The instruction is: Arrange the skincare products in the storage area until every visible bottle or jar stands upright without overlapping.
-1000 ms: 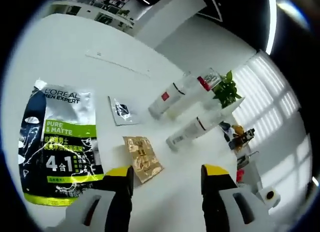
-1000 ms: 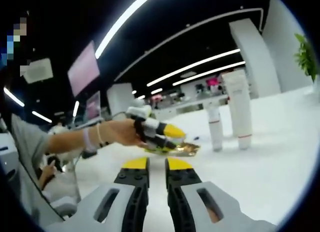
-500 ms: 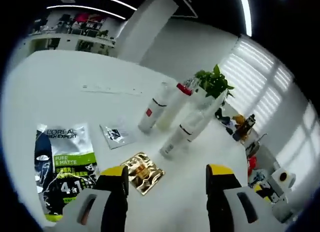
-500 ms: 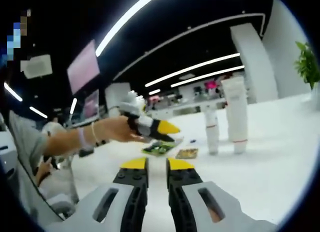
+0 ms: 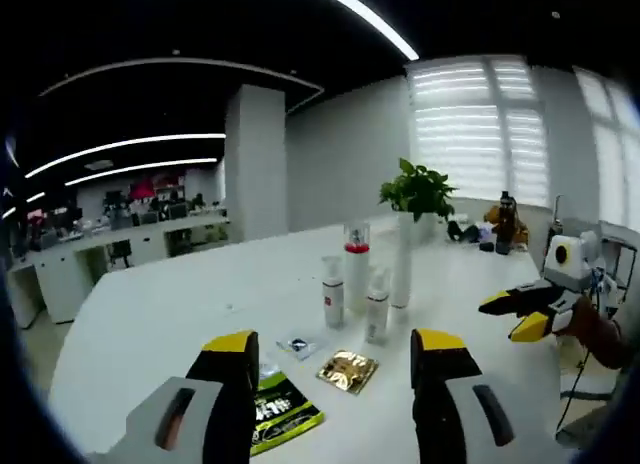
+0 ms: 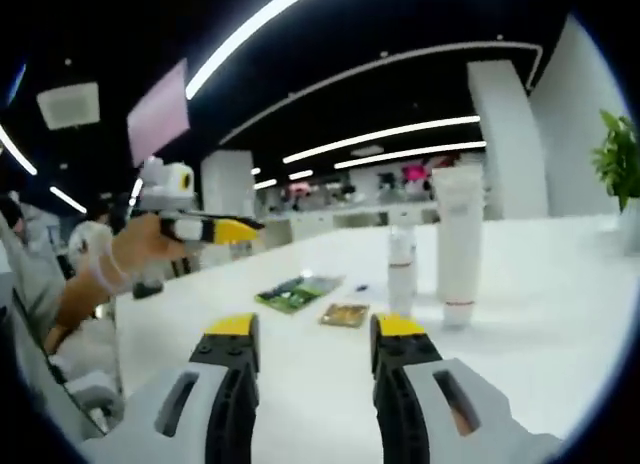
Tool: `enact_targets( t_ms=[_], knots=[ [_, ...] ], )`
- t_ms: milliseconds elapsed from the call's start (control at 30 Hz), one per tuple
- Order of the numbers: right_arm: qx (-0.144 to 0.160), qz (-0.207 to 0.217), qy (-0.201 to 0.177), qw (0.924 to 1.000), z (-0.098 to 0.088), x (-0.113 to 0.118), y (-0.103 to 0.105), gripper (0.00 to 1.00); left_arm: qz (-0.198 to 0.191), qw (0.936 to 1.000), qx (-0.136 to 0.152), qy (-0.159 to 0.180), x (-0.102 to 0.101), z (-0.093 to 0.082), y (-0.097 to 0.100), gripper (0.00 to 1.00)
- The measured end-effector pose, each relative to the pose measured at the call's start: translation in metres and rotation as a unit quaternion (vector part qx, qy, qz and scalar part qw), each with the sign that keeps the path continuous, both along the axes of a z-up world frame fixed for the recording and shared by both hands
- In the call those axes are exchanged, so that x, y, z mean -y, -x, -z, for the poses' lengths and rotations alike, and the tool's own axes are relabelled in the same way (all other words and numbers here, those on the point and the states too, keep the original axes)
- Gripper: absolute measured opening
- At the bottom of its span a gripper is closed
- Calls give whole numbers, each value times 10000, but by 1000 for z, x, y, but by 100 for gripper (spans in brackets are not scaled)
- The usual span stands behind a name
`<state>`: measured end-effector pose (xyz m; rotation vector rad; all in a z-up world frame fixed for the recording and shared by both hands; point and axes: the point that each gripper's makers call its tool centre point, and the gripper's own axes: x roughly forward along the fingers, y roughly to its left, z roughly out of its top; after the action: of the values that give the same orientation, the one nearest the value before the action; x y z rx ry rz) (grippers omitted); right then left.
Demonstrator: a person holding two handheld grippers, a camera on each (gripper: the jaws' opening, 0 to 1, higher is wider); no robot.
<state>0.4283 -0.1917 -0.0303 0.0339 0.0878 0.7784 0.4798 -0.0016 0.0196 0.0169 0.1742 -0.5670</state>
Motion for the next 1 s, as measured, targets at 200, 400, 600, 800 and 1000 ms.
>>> enact_targets(
  t_ms=[200,400,600,800,1000],
  knots=[
    [271,273,-94,9992,-29,22,-7,74,-819,9946,619,162,-50,-38,23,90],
    [673,677,-134,9953,-65,49,-9,100,-1331,9874,751,404,-87,-57,45,100],
    [766,785,-199,9938,-91,71,7,100,-1773,9762,1157,467,-119,-75,73,100],
    [707,1105,-404,9905,-94,96,17,100,-2025,9708,1262,250,-124,-74,92,100],
    [585,1497,-263,9867,-77,122,24,100,-2000,9739,1059,164,-120,-58,107,100]
  ],
)
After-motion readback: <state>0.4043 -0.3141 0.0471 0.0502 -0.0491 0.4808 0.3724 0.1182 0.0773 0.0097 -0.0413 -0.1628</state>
